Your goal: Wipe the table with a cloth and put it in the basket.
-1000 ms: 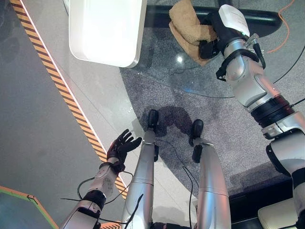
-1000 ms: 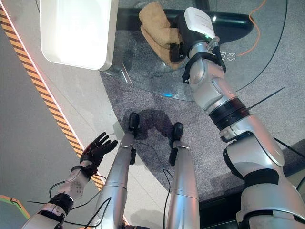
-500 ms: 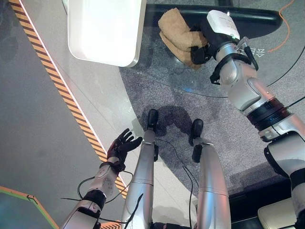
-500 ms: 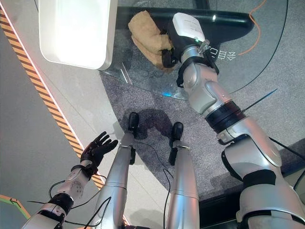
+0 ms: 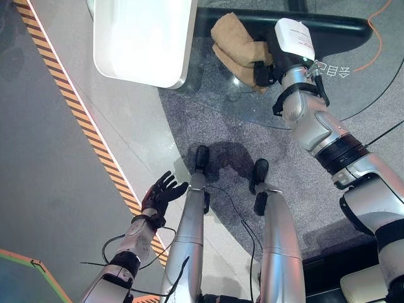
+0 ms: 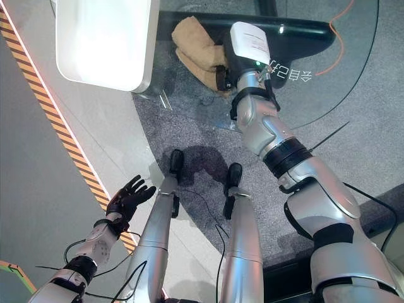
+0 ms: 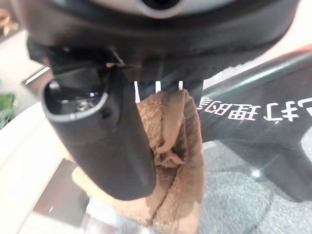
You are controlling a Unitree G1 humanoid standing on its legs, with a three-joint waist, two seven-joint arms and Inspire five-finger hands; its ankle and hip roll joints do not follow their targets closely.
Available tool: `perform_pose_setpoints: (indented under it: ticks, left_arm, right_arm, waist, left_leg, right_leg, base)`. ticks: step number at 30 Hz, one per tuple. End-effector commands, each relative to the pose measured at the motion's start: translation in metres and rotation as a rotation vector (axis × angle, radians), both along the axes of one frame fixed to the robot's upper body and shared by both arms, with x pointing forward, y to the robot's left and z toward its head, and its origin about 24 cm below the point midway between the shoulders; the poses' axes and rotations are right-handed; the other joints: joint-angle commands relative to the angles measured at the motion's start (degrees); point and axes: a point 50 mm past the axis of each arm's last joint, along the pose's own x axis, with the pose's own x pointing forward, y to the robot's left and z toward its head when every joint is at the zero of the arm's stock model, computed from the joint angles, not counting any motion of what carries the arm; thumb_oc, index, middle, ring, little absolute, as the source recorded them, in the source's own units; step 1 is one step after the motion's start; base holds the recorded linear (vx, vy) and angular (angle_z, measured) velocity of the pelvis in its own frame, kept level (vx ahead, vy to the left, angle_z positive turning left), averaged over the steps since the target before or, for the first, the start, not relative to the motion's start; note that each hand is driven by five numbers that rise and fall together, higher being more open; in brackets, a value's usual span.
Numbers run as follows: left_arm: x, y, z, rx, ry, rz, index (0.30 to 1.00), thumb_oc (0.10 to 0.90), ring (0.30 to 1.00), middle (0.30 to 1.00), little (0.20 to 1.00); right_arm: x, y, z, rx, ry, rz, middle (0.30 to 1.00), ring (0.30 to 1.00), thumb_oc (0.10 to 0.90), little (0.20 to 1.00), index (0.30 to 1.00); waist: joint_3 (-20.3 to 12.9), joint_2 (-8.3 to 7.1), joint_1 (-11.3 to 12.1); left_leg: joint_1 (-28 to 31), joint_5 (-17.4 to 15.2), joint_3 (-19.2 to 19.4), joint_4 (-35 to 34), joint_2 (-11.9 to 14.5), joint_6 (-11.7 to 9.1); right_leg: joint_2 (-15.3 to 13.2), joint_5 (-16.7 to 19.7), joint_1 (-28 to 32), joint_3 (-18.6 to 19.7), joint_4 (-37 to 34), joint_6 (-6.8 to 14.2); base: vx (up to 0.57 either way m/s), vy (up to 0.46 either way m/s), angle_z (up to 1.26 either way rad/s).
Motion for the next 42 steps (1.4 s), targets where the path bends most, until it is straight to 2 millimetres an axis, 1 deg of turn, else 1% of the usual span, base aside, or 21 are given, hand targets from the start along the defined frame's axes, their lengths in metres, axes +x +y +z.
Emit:
perform_pose_setpoints:
  ticks: [1,6,12,16,18,23,28,34,42]
  left_arm:
    - [-0.014,0.017,-0.010,0.012,0.027,0.052,0.900,0.800,0.900,0.900,0.900]
    - [-0.012,0.021,-0.008,0.002,0.023,0.060,0.900,0.800,0.900,0.900,0.900]
    - [-0.012,0.024,-0.007,-0.003,0.018,0.063,0.900,0.800,0.900,0.900,0.900]
    - [-0.013,0.030,-0.006,-0.006,0.017,0.068,0.900,0.800,0.900,0.900,0.900]
    - [-0.012,0.031,-0.005,-0.005,0.016,0.068,0.900,0.800,0.900,0.900,0.900]
    - [-0.013,0.038,-0.003,-0.003,0.018,0.074,0.900,0.800,0.900,0.900,0.900]
    - [-0.012,0.043,-0.002,-0.002,0.019,0.079,0.900,0.800,0.900,0.900,0.900]
    - [-0.012,0.047,-0.001,-0.003,0.018,0.085,0.900,0.800,0.900,0.900,0.900]
    - [-0.014,0.056,0.001,0.004,0.020,0.097,0.900,0.800,0.900,0.900,0.900]
  right_arm:
    - [-0.016,-0.024,0.076,0.074,-0.358,-0.111,0.300,0.300,0.100,0.200,0.300]
    - [-0.021,-0.055,0.083,0.149,-0.445,-0.228,0.300,0.300,0.100,0.200,0.300]
    - [-0.029,-0.091,0.083,0.201,-0.514,-0.390,0.300,0.300,0.100,0.200,0.300]
    - [-0.035,-0.118,0.081,0.255,-0.544,-0.496,0.300,0.300,0.100,0.200,0.300]
    - [-0.037,-0.125,0.081,0.269,-0.554,-0.528,0.300,0.300,0.100,0.200,0.300]
    - [-0.048,-0.152,0.081,0.321,-0.582,-0.650,0.300,0.300,0.100,0.200,0.300]
    - [-0.056,-0.171,0.078,0.367,-0.595,-0.722,0.300,0.300,0.100,0.200,0.300]
    - [-0.063,-0.182,0.078,0.395,-0.621,-0.769,0.300,0.300,0.100,0.200,0.300]
    - [-0.074,-0.203,0.075,0.514,-0.647,-0.833,0.300,0.300,0.100,0.200,0.300]
  waist:
    - [0.5,-0.56,0.9]
    - [0.5,-0.34,0.5]
    - [0.5,-0.26,0.2]
    - [0.5,-0.30,0.0]
    - [0.5,-0.34,0.0]
    - [0.5,-0.51,-0.3]
    - [0.5,-0.69,-0.4]
    - [0.5,-0.88,-0.5]
    - [0.5,-1.44,-0.7]
  left_leg:
    - [0.6,-5.4,7.6,3.4,-4.7,7.0]
    - [0.4,-5.6,7.6,3.5,-4.8,7.1]
    - [0.4,-5.9,7.5,3.2,-4.7,7.2]
    - [0.6,-6.1,7.6,3.2,-4.6,7.2]
    - [0.6,-6.2,7.6,3.1,-4.6,7.2]
    - [1.0,-6.3,7.5,2.9,-4.6,7.3]
    - [1.2,-6.4,7.4,2.8,-4.5,7.4]
    - [1.1,-6.5,7.3,2.9,-4.4,7.4]
    - [1.2,-6.6,7.0,2.8,-4.3,7.4]
  right_leg:
    - [1.5,5.0,1.6,-2.9,-7.5,-0.7]
    - [1.6,5.1,1.3,-2.6,-7.7,-0.6]
    - [1.5,5.0,1.3,-2.5,-8.0,-0.5]
    - [1.4,5.0,1.5,-2.4,-8.3,-0.4]
    - [1.4,5.0,1.6,-2.4,-8.4,-0.4]
    - [1.5,5.2,2.0,-2.3,-9.0,-0.3]
    - [1.7,5.2,2.3,-2.2,-9.3,-0.2]
    - [1.7,5.1,2.3,-2.1,-9.1,-0.1]
    - [2.0,4.9,2.6,-2.0,-9.2,-0.1]
  base:
    - [-0.01,0.014,0.10]
    - [-0.02,0.025,0.05]
    - [0.00,-0.001,0.01]
    - [0.00,0.000,0.01]
    - [0.00,0.000,0.00]
    - [0.00,0.000,0.00]
    - [0.00,0.000,0.00]
    - [0.00,0.000,0.00]
    - [0.00,0.000,0.00]
